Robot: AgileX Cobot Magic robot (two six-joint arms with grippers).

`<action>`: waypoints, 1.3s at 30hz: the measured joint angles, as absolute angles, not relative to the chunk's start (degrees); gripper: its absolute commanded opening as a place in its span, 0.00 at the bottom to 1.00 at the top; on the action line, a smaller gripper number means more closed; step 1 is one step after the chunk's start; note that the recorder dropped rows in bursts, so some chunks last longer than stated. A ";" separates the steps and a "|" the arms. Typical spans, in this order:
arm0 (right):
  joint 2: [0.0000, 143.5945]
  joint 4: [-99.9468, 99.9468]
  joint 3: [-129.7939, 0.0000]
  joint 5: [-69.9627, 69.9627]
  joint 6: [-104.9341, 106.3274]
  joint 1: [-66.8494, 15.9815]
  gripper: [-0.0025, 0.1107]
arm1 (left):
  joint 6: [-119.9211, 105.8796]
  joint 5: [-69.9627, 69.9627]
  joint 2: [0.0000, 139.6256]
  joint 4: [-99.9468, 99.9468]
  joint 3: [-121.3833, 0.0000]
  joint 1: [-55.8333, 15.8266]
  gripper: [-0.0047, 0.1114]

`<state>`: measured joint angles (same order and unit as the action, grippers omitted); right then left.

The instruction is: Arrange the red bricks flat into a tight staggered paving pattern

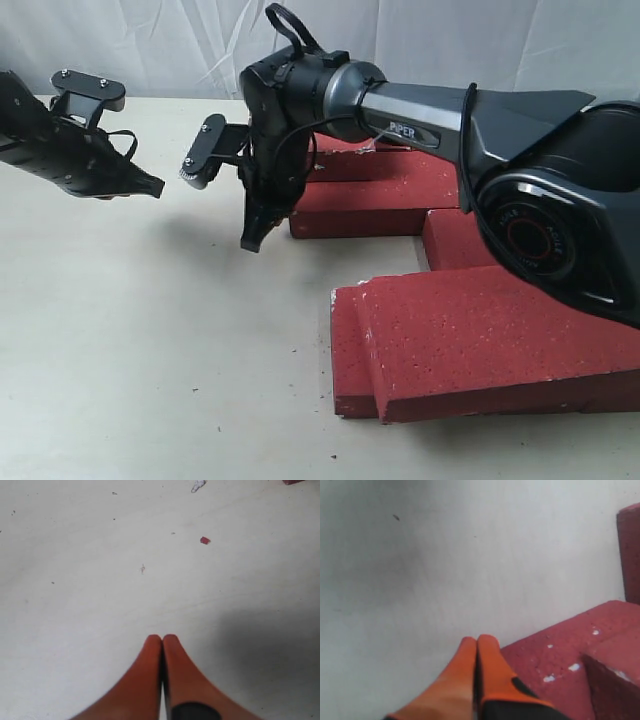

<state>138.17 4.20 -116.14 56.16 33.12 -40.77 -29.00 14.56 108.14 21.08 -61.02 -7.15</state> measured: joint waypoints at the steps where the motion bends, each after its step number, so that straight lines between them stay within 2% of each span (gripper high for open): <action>1: 138.17 5.09 -116.14 56.16 32.73 -40.77 0.01 | -29.00 14.52 108.14 21.08 -61.02 -7.15 0.04; 15: 138.50 14.87 -116.49 60.92 29.95 -40.77 0.01 | -29.00 14.30 108.14 21.08 -61.02 -7.15 0.04; 39: 138.50 9.71 -116.58 59.75 30.13 -39.07 0.01 | -29.00 13.19 108.14 21.08 -60.98 -7.15 0.04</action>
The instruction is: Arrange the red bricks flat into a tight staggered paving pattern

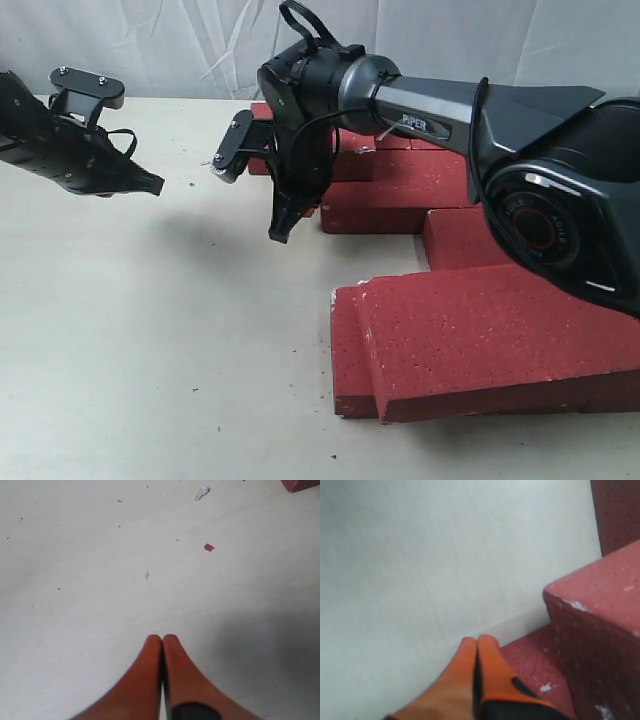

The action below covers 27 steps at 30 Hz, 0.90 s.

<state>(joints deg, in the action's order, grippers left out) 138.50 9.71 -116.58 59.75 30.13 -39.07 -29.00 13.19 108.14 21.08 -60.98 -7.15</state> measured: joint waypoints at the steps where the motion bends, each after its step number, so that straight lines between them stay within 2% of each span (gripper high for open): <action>1: 138.50 9.43 -116.58 59.66 30.13 -39.22 0.01 | -29.00 13.19 108.14 21.08 -60.98 -7.15 0.04; 14: 136.57 3.33 -119.89 60.87 30.16 -41.87 0.01 | -29.00 13.07 108.14 21.08 -60.98 -7.15 0.04; 27: 126.70 -3.74 -117.96 69.29 27.64 -39.40 0.01 | -29.00 13.07 108.13 21.22 -60.98 -7.15 0.04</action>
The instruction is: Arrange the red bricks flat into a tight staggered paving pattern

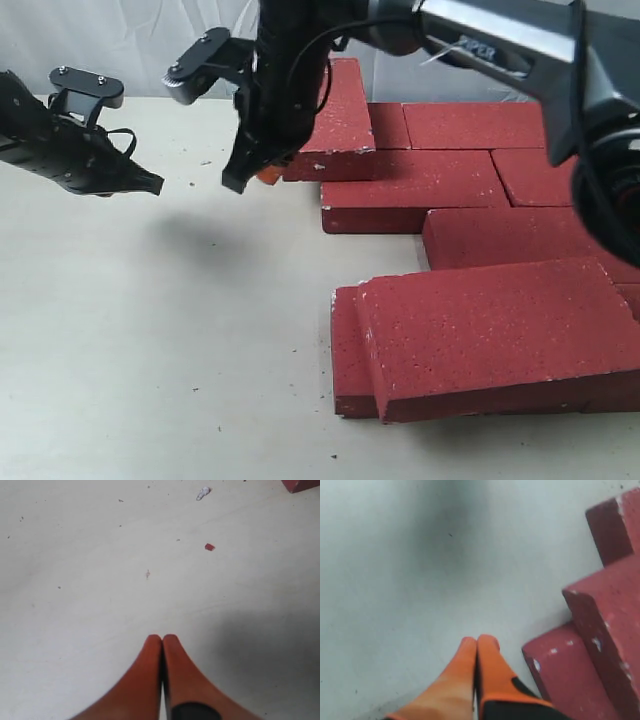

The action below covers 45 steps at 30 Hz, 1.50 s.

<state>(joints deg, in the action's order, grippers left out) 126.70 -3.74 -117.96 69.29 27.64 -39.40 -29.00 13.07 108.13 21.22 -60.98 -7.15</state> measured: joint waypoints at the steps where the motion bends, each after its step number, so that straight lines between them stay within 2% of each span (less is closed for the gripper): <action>1: 125.29 -3.74 -116.45 69.30 27.07 -38.35 0.01 | -29.00 13.47 108.13 21.25 -60.98 -7.15 0.04; 12: 107.20 -4.50 -93.20 65.91 25.63 -24.35 0.01 | -29.87 13.01 108.03 21.79 -60.98 -11.88 0.04; 22: 108.12 -13.92 -85.93 40.77 28.98 -10.80 0.01 | -32.52 9.56 107.78 21.52 -60.89 -16.32 0.04; 25: 111.83 -15.45 -87.99 36.29 30.11 -9.89 0.01 | -32.40 4.62 107.90 22.72 -60.89 -16.32 0.04; 30: 119.93 -15.60 -99.13 39.32 28.37 -9.53 0.01 | -32.40 0.00 110.61 22.65 -64.62 -15.98 0.04; 37: 131.72 -15.96 -119.99 50.77 25.32 -9.74 0.01 | -32.25 24.69 120.20 24.81 -90.80 -11.23 0.04; 45: 140.20 -14.90 -133.33 54.39 24.58 -11.56 0.01 | -32.02 35.98 128.87 26.86 -107.28 -11.28 0.04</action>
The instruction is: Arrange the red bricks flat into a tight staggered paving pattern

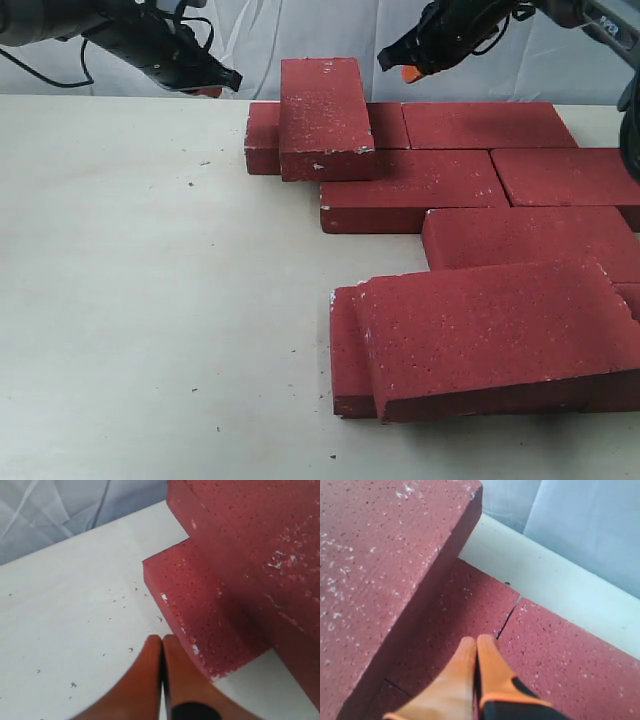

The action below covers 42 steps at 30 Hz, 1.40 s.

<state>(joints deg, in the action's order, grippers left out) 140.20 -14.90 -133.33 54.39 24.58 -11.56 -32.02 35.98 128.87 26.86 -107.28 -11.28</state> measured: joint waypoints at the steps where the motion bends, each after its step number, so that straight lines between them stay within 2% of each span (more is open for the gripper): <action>1: 141.08 -14.64 -134.39 54.39 24.47 -11.82 0.01 | -32.02 37.11 130.03 27.13 -108.96 -11.43 0.04; 7: 144.93 -13.67 -136.96 54.65 24.43 -13.27 0.01 | -32.02 41.81 136.00 28.60 -116.45 -11.56 0.04; 14: 145.87 -11.72 -137.08 54.89 24.43 -15.63 0.01 | -32.02 43.41 139.42 30.08 -121.00 -14.97 0.04; 25: 145.66 -12.57 -137.18 56.18 26.61 -17.07 0.01 | -32.93 43.90 139.74 30.00 -122.11 -16.53 0.04; 32: 137.74 -13.60 -137.80 61.04 27.05 -17.76 0.01 | -32.58 45.45 134.23 25.87 -122.11 -16.53 0.04; 35: 136.14 -13.83 -137.80 64.98 27.04 -18.77 0.01 | -31.94 46.66 130.00 25.56 -118.75 -15.89 0.04; 42: 135.61 -12.60 -137.80 70.72 27.04 -22.49 0.01 | -31.94 42.62 119.46 24.38 -102.60 -15.33 0.04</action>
<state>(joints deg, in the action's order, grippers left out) 135.61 -12.60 -137.80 70.72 27.04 -22.49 -31.94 42.62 119.46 24.38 -102.60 -15.33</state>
